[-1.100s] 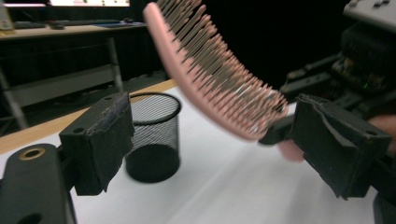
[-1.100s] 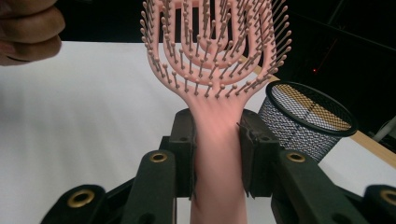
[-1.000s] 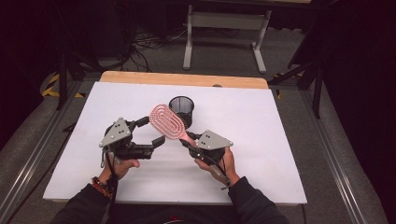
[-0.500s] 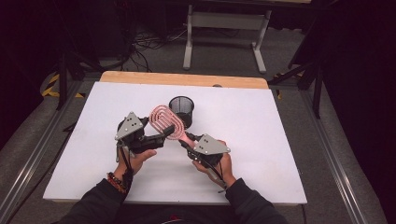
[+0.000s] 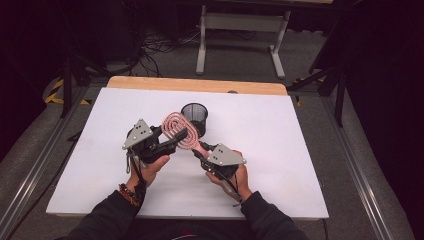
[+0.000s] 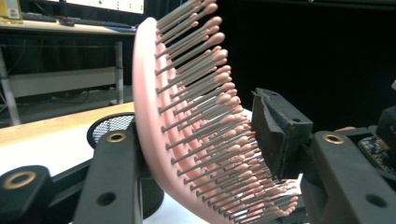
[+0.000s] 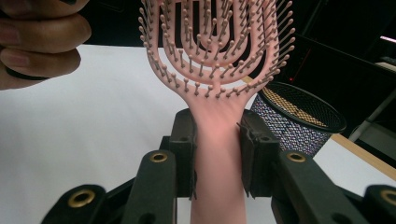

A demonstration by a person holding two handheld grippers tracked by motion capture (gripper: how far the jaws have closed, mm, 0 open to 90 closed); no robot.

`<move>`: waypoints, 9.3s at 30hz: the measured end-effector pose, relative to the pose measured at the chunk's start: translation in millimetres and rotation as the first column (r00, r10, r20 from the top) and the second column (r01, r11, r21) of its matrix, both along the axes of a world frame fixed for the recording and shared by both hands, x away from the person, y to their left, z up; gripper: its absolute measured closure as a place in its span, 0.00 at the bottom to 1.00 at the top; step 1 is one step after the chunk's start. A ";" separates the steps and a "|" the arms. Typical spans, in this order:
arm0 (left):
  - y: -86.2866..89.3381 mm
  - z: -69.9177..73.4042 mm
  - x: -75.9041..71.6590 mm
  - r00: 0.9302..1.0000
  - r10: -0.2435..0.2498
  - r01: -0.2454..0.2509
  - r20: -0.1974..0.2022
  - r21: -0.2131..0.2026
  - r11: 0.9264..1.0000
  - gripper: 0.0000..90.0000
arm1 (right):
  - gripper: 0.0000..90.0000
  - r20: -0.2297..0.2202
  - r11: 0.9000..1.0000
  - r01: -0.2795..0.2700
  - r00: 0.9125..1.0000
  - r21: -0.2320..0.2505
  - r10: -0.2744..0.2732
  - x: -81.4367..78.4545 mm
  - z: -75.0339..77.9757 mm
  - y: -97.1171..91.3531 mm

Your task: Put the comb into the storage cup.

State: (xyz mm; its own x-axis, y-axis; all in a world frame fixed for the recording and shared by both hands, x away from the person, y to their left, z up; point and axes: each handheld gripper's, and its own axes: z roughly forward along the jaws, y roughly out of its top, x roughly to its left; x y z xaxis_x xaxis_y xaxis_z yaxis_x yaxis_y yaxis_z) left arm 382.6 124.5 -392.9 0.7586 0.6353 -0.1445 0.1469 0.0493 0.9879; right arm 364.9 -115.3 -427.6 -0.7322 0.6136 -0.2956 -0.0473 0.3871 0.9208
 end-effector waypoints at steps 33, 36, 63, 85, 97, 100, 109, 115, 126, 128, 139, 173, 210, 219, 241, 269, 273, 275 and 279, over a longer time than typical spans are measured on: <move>-3.1 19.1 -2.2 0.996 -0.076 0.075 0.039 0.027 0.997 0.70 | 0.53 -0.011 0.998 -0.058 0.998 0.029 0.058 -4.0 -2.2 5.2; 1.3 20.9 -1.8 0.997 -0.066 0.065 0.045 0.021 0.998 0.70 | 0.47 -0.009 0.998 -0.063 0.998 0.020 0.063 -4.4 -1.2 4.6; 23.8 29.1 -1.7 0.997 -0.021 0.021 0.068 0.003 1.000 0.70 | 0.29 0.037 1.000 -0.001 0.999 0.027 0.000 -15.3 9.0 -54.7; 39.9 34.1 0.3 0.996 0.033 -0.031 0.079 -0.022 0.999 0.70 | 0.12 0.010 0.987 0.149 0.989 0.056 -0.150 -31.0 -9.9 -121.5; 44.0 43.4 -1.1 0.992 0.051 -0.051 0.113 0.000 0.999 0.70 | 0.03 -0.039 0.986 0.162 0.986 0.036 -0.161 -32.4 -18.3 -129.3; 47.8 50.4 -2.4 0.990 0.058 -0.057 0.126 -0.016 0.998 0.70 | 0.03 -0.035 0.986 0.162 0.986 0.036 -0.161 -33.3 -17.8 -128.9; 47.6 74.2 7.5 0.985 0.090 -0.091 0.145 0.003 0.996 0.70 | 0.04 -0.025 0.990 0.137 0.990 0.041 -0.136 -34.1 -18.5 -125.5; 35.8 87.1 17.0 0.983 0.085 -0.088 0.160 0.012 0.996 0.70 | 0.04 -0.030 0.991 0.125 0.992 0.042 -0.123 -34.2 -20.2 -125.4; 10.5 104.6 41.6 0.981 0.084 -0.095 0.176 0.053 0.994 0.70 | 0.04 -0.020 0.992 0.121 0.993 0.033 -0.120 -34.3 -18.5 -126.1; 7.7 107.4 44.0 0.978 0.090 -0.102 0.187 0.057 0.993 0.70 | 0.04 -0.019 0.992 0.118 0.993 0.035 -0.117 -33.8 -18.5 -126.5; -9.5 111.2 66.0 0.981 0.092 -0.106 0.173 0.078 0.991 0.70 | 0.04 -0.022 0.992 0.121 0.992 0.031 -0.120 -32.6 -18.4 -127.9; -30.2 55.8 110.9 0.991 0.118 -0.125 0.057 0.154 0.980 0.70 | 0.05 -0.032 0.993 0.103 0.994 -0.048 -0.105 -30.5 -25.3 -120.5; -25.1 23.7 118.5 0.994 0.106 -0.100 -0.035 0.140 0.985 0.68 | 0.09 -0.023 0.987 0.139 0.990 -0.079 -0.141 -29.4 -26.1 -119.4; -12.4 21.4 124.9 0.989 0.138 -0.128 -0.059 0.145 0.981 0.66 | 0.09 -0.015 0.982 0.152 0.988 -0.108 -0.155 -29.3 -26.6 -116.8; 9.9 10.6 133.7 0.979 0.175 -0.162 -0.109 0.114 0.980 0.62 | 0.09 -0.019 0.980 0.148 0.988 -0.130 -0.152 -29.8 -27.7 -113.8; 16.9 15.1 130.0 0.978 0.197 -0.187 -0.074 0.129 0.974 0.31 | 0.09 -0.026 0.979 0.146 0.988 -0.143 -0.152 -29.6 -28.8 -112.3; 17.9 17.1 128.7 0.978 0.197 -0.188 -0.070 0.125 0.974 0.27 | 0.09 -0.023 0.978 0.147 0.988 -0.145 -0.152 -29.7 -28.8 -112.0; 18.6 18.1 128.4 0.977 0.204 -0.194 -0.065 0.136 0.971 0.26 | 0.09 -0.024 0.978 0.146 0.988 -0.146 -0.151 -29.7 -28.8 -112.1; 18.9 19.9 127.4 0.979 0.193 -0.182 -0.064 0.142 0.973 0.20 | 0.09 -0.021 0.979 0.147 0.988 -0.144 -0.152 -30.3 -28.4 -112.0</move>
